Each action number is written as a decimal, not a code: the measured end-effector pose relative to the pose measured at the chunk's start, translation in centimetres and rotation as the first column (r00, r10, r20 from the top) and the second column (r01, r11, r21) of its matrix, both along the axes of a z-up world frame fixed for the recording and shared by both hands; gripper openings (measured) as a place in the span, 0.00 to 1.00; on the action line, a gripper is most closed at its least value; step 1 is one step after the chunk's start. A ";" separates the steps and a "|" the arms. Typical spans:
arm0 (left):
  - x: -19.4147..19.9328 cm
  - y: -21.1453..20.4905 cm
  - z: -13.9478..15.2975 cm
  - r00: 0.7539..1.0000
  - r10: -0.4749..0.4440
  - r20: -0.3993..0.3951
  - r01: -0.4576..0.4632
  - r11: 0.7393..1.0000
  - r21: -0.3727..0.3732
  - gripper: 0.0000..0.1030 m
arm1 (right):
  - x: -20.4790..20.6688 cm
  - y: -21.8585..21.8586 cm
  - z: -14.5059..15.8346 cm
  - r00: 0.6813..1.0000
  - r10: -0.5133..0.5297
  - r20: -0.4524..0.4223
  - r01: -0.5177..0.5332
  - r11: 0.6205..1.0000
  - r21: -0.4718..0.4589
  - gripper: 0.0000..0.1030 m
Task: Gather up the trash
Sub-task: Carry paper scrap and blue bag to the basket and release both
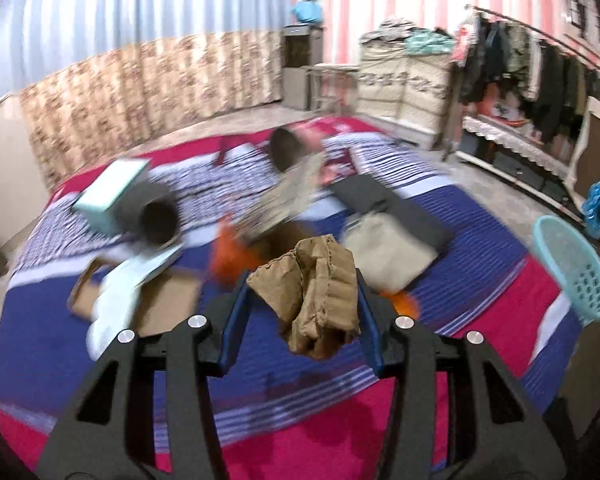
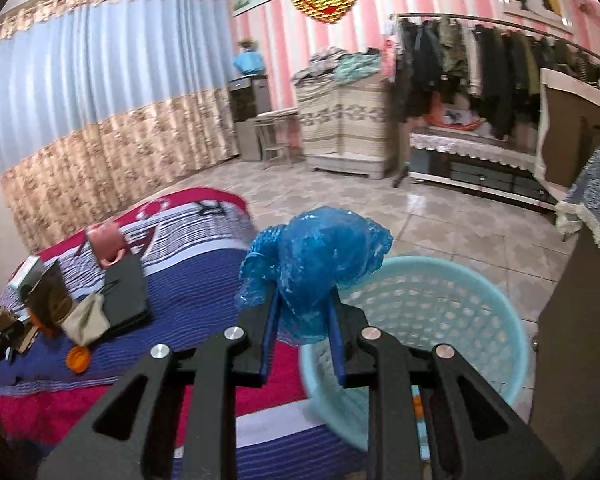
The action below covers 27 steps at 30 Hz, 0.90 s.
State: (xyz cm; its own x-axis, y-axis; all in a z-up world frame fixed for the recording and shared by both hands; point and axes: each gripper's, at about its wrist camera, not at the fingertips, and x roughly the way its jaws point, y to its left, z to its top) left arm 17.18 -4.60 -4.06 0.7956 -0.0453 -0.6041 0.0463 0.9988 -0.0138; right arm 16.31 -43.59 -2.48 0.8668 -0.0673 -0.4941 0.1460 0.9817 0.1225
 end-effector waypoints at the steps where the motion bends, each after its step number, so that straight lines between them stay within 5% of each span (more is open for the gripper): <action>1: 0.2 -1.1 0.3 1.000 -0.025 0.010 0.025 1.000 0.002 0.46 | 0.0 -0.5 0.1 1.000 -0.017 0.000 0.017 1.000 -0.005 0.22; 10: 2.1 -12.6 1.7 0.969 -0.240 0.063 0.239 0.971 0.019 0.47 | -0.5 -5.4 -0.5 0.989 -0.148 -0.010 0.148 0.989 0.004 0.22; 16: 3.3 -18.9 1.1 0.943 -0.327 0.064 0.326 0.945 0.023 0.48 | 0.0 -8.0 -0.6 0.982 -0.189 -0.005 0.189 0.982 -0.026 0.22; 27: 5.0 -26.9 -0.3 0.900 -0.432 0.052 0.432 0.902 0.020 0.49 | -0.7 -11.6 -3.0 0.960 -0.274 -0.053 0.277 0.959 0.060 0.22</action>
State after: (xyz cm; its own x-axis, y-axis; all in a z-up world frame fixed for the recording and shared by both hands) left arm 22.20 -31.51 -4.39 0.7304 -0.3877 -0.5623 0.4738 0.8806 0.0082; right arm 15.64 -55.17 -5.44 0.7965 -0.2666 -0.5427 0.4167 0.8924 0.1732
